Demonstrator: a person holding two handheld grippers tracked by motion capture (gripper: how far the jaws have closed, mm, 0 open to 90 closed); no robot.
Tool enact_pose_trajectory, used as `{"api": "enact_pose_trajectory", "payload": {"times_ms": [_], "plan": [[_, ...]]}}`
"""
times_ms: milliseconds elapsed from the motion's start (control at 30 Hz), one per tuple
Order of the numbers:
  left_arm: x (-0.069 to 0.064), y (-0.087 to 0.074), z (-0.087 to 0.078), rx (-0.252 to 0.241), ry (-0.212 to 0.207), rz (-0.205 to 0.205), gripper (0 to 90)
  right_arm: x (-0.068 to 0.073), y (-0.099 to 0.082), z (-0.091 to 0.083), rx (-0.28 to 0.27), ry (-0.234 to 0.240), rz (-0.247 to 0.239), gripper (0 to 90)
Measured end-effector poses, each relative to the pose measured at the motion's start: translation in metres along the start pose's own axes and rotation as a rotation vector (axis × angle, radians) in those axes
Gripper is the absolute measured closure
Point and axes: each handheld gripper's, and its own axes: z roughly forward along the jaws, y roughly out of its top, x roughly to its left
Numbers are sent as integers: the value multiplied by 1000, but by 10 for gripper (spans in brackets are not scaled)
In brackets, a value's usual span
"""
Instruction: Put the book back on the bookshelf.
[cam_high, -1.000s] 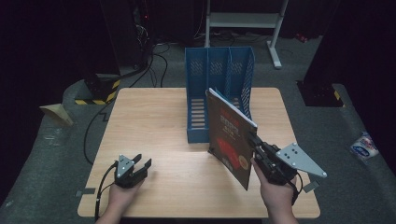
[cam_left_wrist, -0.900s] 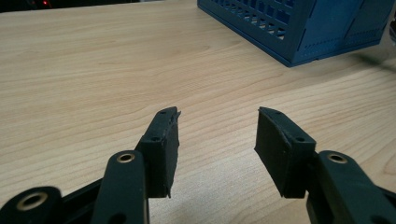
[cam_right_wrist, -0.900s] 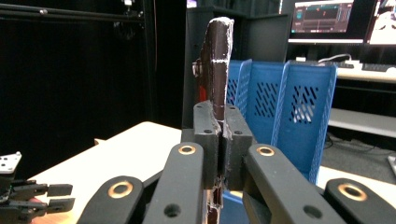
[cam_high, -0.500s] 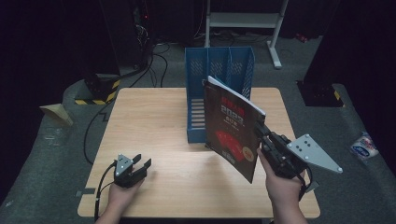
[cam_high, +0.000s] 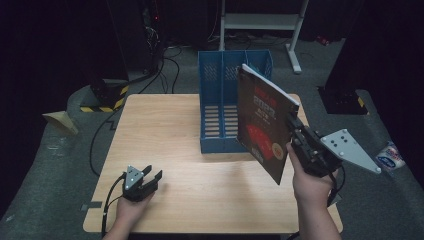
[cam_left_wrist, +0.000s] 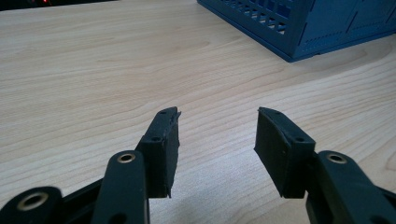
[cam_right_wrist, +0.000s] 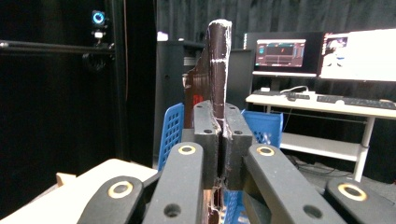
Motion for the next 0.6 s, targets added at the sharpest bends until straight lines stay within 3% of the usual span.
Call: {"api": "enact_pose_trajectory", "payload": {"times_ms": [267,600], "plan": [[-2,0,0,-4,2,23,512,-13,19,8,-28,-60,-6,870],[-1,0,0,3,-12,11,511,-25,23,40,-20,-137,-19,869]]}}
